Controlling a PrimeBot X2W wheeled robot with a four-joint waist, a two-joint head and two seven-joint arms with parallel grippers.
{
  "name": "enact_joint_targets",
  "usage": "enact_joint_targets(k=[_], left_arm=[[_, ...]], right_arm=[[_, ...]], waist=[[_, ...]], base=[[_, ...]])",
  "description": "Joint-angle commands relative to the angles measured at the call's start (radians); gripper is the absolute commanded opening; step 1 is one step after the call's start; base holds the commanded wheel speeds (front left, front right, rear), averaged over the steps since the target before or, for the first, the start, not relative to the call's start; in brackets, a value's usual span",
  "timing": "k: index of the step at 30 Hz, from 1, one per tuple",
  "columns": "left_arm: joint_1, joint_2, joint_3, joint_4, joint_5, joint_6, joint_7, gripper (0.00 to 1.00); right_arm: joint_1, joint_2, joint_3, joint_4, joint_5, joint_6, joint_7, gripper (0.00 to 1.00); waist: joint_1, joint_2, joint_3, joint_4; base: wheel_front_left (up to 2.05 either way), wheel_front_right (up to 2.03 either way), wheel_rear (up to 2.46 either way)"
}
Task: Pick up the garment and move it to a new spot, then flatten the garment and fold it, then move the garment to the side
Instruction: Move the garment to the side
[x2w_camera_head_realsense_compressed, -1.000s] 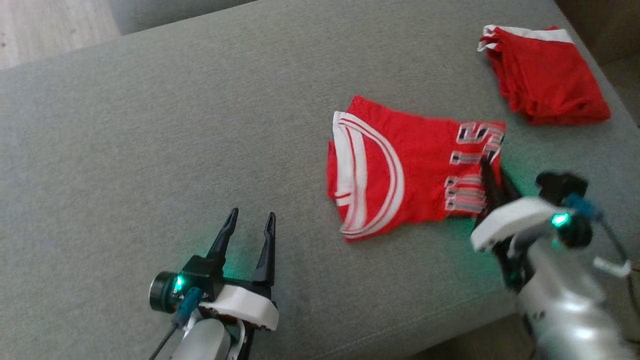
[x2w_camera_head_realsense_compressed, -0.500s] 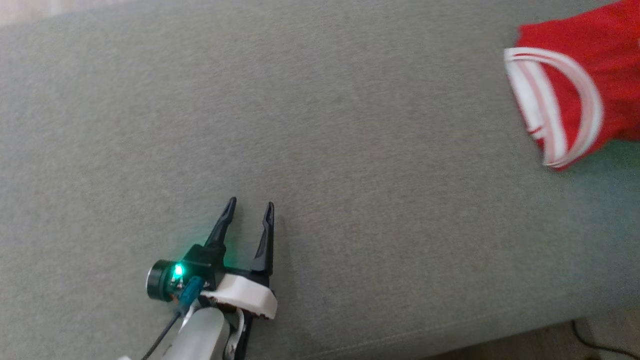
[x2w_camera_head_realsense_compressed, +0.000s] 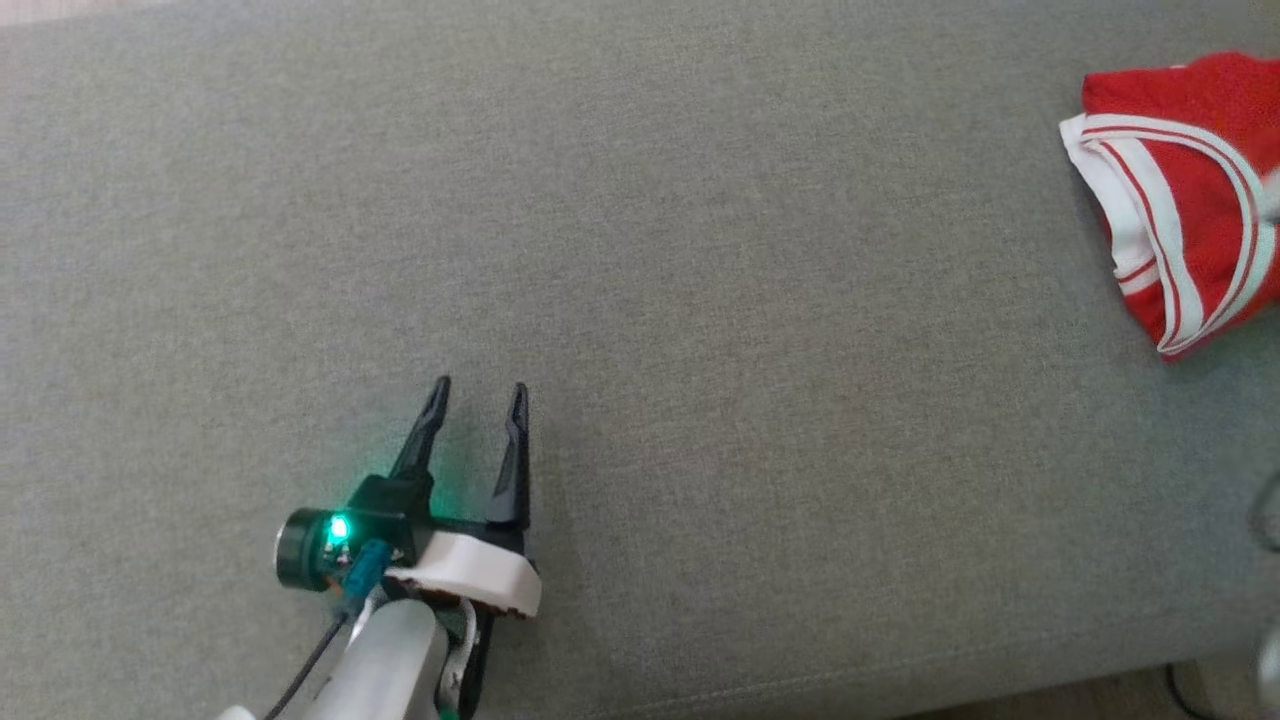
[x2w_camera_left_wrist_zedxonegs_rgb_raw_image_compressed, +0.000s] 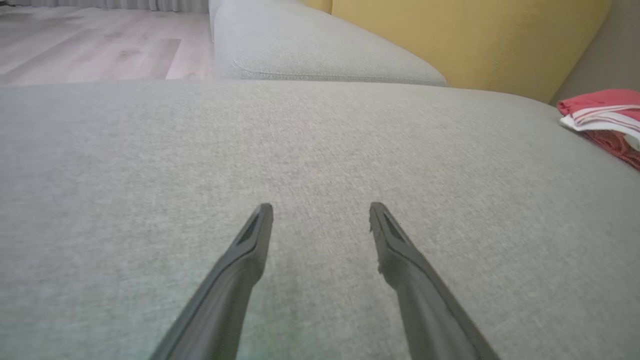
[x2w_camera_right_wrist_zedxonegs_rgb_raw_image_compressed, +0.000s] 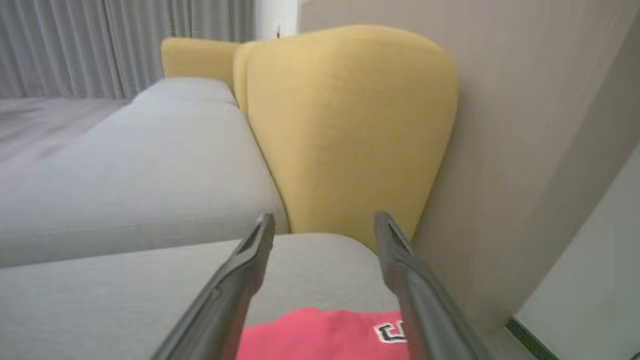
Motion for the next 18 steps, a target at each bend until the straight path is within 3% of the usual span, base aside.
enact_joint_targets(k=[1,8,18], left_arm=[[-0.011,0.004,0.041,-0.034,0.008,0.011,-0.005,1.0],[0.015,0.004,0.094,-0.066,0.009,0.025,-0.005,1.0],[0.069,0.004,0.163,-0.078,0.011,0.041,-0.005,1.0]], right_arm=[[0.044,0.026,0.024,-0.087,-0.001,0.003,-0.01,1.0],[0.298,0.205,0.119,-0.352,0.042,0.003,-0.011,1.0],[0.527,0.278,0.18,-0.436,0.091,0.003,-0.011,1.0]], waist=[[0.0,0.0,-0.007,0.002],[0.0,0.0,-0.042,0.044],[0.0,0.0,-0.106,0.133]], base=[[0.0,0.0,0.0],[0.0,0.0,0.0],[0.0,0.0,0.0]])
